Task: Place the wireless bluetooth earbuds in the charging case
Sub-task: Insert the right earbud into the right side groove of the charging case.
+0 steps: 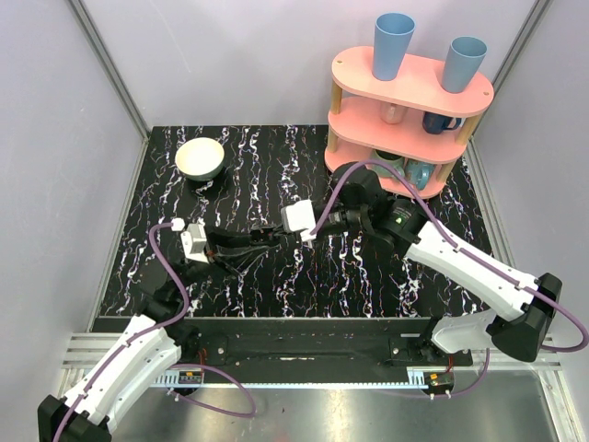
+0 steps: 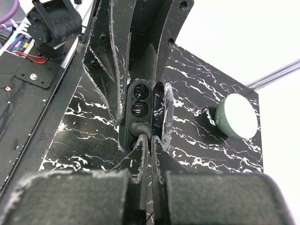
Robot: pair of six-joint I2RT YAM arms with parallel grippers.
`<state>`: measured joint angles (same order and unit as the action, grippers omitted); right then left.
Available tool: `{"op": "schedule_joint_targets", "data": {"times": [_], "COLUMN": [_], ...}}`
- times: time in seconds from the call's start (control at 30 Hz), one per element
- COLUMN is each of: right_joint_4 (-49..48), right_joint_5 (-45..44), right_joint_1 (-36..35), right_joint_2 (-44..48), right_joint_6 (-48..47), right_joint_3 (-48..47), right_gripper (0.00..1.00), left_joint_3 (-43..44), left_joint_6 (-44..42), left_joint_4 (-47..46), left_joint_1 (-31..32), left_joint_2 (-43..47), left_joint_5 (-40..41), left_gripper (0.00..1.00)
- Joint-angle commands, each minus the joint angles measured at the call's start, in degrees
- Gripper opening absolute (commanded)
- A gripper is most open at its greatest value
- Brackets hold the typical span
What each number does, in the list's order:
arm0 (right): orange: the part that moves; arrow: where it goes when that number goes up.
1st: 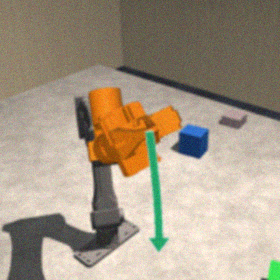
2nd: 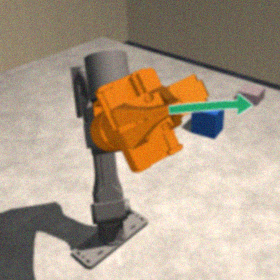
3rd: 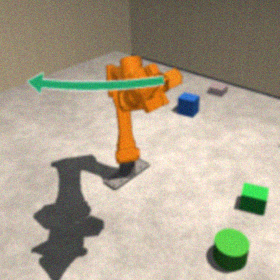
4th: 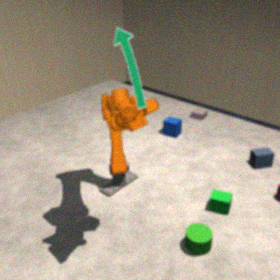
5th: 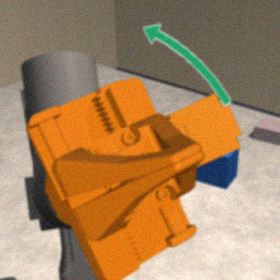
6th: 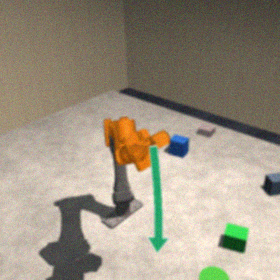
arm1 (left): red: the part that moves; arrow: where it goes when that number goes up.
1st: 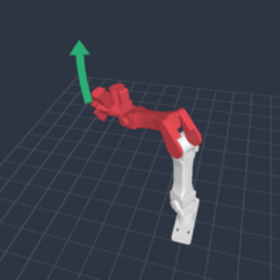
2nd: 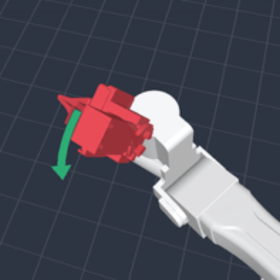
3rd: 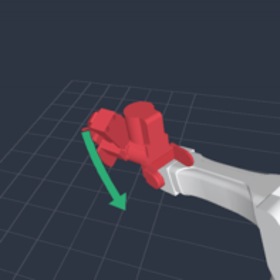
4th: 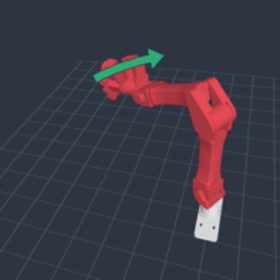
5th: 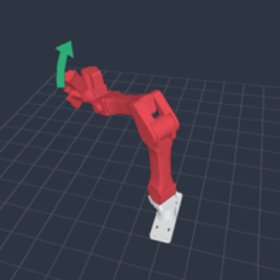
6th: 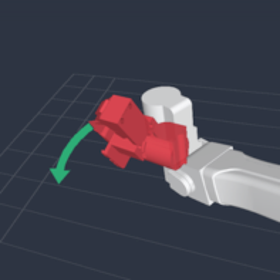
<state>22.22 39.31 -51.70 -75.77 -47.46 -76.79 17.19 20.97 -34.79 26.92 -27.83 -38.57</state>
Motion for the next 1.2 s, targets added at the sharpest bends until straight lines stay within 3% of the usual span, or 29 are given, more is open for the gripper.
{"op": "schedule_joint_targets", "data": {"times": [0.0,0.3,0.5,0.83,1.17], "right_joint_4": [0.7,-0.8,-7.3,-4.7,-5.3], "right_joint_5": [-3.9,-9.1,-10.0,-9.5,-15.1], "right_joint_1": [-1.9,-3.8,-4.1,-5.3,-6.7], "right_joint_2": [-0.1,0.4,3.1,2.0,2.5], "right_joint_6": [-0.9,-1.1,0.3,-0.4,0.0], "right_joint_3": [0.6,1.3,4.5,3.8,3.2], "right_gripper": [0.00,0.00,0.00,0.00,0.00], "left_joint_3": [0.9,0.1,-0.1,-0.6,-0.7], "left_joint_6": [-0.1,0.2,0.4,1.7,1.6], "left_joint_4": [-9.8,-11.3,-12.0,-15.0,-15.4], "left_joint_1": [0.7,0.6,0.6,0.6,0.6], "left_joint_2": [1.1,1.2,1.4,1.7,2.5], "left_joint_5": [1.6,2.2,2.1,1.7,1.3], "left_gripper": [0.00,0.00,0.00,0.00,0.00]}}
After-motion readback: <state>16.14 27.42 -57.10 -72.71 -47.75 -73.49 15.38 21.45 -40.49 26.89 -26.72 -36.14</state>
